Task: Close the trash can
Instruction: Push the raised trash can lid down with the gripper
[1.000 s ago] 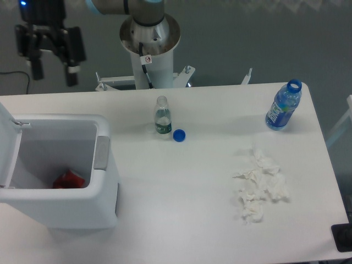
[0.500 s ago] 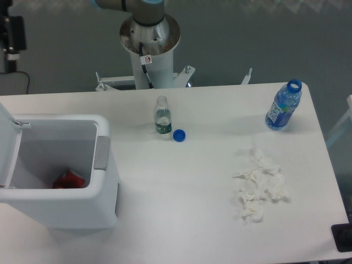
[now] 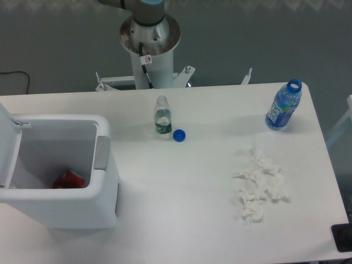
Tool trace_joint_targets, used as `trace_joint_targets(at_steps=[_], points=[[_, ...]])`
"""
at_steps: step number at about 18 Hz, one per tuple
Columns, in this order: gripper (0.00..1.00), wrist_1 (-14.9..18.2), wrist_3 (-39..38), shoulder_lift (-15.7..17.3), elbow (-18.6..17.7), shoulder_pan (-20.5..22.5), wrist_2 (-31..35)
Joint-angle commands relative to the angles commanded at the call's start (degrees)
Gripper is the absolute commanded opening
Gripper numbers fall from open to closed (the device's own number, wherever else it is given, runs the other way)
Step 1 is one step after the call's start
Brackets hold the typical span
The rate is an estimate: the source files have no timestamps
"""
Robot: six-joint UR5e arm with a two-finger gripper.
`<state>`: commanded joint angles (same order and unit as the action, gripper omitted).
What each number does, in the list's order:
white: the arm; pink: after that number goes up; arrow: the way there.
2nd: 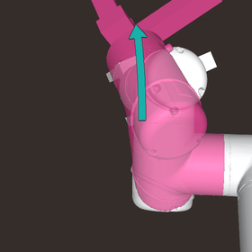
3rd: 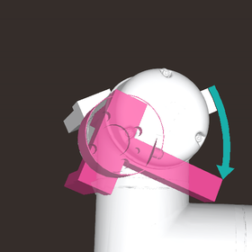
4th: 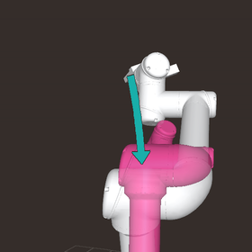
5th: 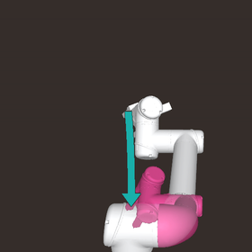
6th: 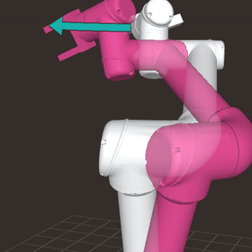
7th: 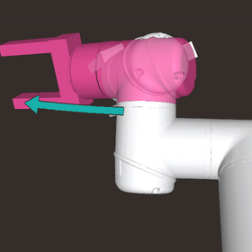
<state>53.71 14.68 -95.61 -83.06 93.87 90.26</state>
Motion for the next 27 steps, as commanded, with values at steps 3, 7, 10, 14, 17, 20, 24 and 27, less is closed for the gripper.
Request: trace_joint_targets(at_steps=[3,7,10,14,17,20,24,27], points=[[1.0,-1.06,-0.35,-2.11,1.32,-0.17,0.0],[1.0,-1.06,-0.36,-3.0,2.73,-0.18,0.09],[1.0,-1.06,-0.36,-2.82,3.35,0.0,0.52],[1.0,-1.15,-0.44,-3.35,3.43,0.44,7.54],[1.0,-2.02,-0.79,-3.7,3.44,0.53,8.96],[1.0,-2.03,-1.06,-3.79,3.44,1.84,9.14],[1.0,-2.03,-1.06,-3.53,3.44,3.07,9.05],[1.0,-2.03,-1.06,-3.44,3.44,4.65,9.05]])
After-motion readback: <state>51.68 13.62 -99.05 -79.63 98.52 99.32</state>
